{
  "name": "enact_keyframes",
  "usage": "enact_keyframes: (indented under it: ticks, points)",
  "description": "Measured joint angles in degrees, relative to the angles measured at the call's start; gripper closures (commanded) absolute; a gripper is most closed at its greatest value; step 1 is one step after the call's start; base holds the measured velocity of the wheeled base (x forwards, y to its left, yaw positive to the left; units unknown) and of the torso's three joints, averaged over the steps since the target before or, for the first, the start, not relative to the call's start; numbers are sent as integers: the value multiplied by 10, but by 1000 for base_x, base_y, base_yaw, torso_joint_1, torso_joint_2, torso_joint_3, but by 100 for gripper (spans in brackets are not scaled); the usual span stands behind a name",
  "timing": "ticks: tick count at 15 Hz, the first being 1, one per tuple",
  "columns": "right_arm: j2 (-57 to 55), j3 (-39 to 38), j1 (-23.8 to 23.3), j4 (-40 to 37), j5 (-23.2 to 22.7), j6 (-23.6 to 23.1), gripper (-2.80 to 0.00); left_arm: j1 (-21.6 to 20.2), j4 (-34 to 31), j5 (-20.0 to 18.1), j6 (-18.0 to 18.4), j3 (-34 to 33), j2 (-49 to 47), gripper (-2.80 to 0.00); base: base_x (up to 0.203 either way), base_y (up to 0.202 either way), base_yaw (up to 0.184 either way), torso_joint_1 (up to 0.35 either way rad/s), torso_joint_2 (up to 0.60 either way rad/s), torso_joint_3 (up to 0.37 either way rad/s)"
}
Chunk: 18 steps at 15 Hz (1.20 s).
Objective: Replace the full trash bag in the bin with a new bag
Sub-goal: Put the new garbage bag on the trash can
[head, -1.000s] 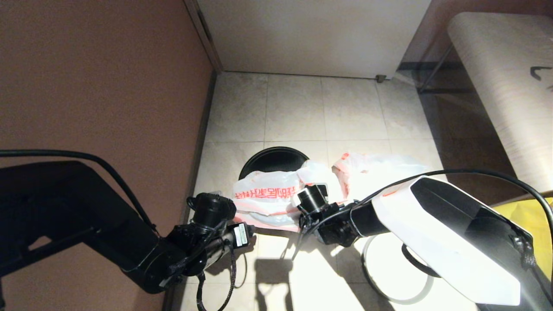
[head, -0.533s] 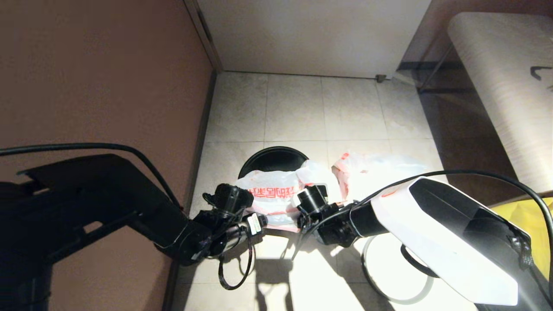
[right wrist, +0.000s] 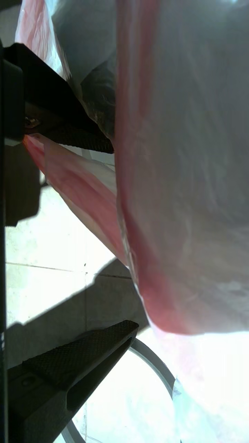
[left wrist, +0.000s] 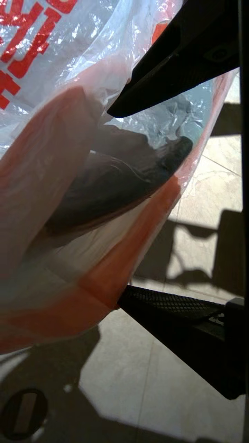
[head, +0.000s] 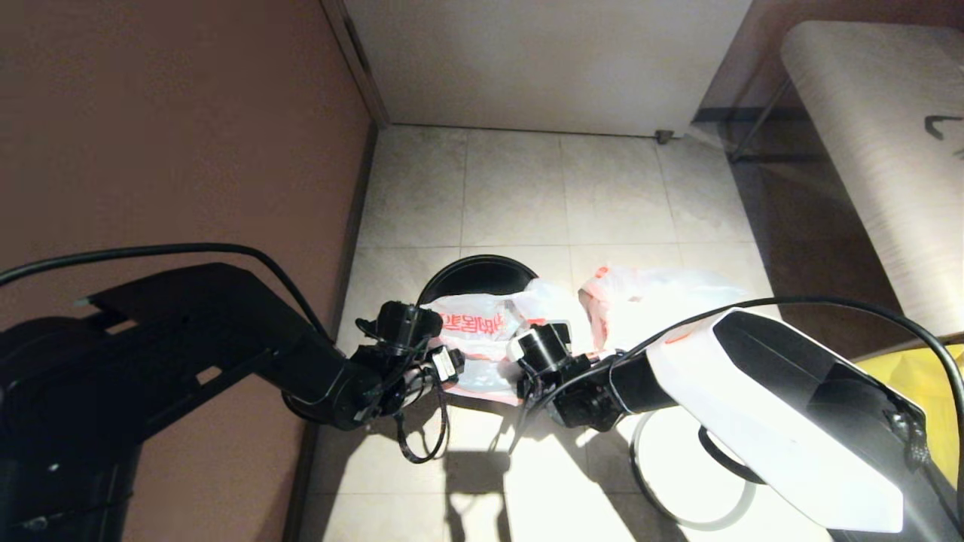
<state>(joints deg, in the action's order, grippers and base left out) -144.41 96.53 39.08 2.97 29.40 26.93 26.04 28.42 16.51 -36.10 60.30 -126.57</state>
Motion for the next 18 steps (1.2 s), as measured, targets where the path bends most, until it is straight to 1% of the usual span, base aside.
enact_keyframes:
  ticks: [4,6,8,12,15,18]
  points:
    - [0,-1,0,0,0,0,-280,3,-11,0,0,-1,13,-280,0,0,0,0,0,0]
    - [-1,0,0,0,0,-1,-280,7,-30,-3,-12,-18,31,-280,0,0,0,0,0,0]
    - [-2,2,0,0,0,0,-280,6,-33,-5,-16,-24,43,-280,0,0,0,0,0,0]
    - [-4,3,0,1,0,-1,-280,-1,-35,-6,-16,-6,48,-280,0,0,0,0,0,0]
    - [-5,3,0,0,0,-1,-280,-7,-66,-6,-17,30,34,-280,0,0,0,0,0,0]
    - [-5,2,0,1,1,0,-280,-9,-72,-6,-18,52,23,-280,0,0,0,0,0,0]
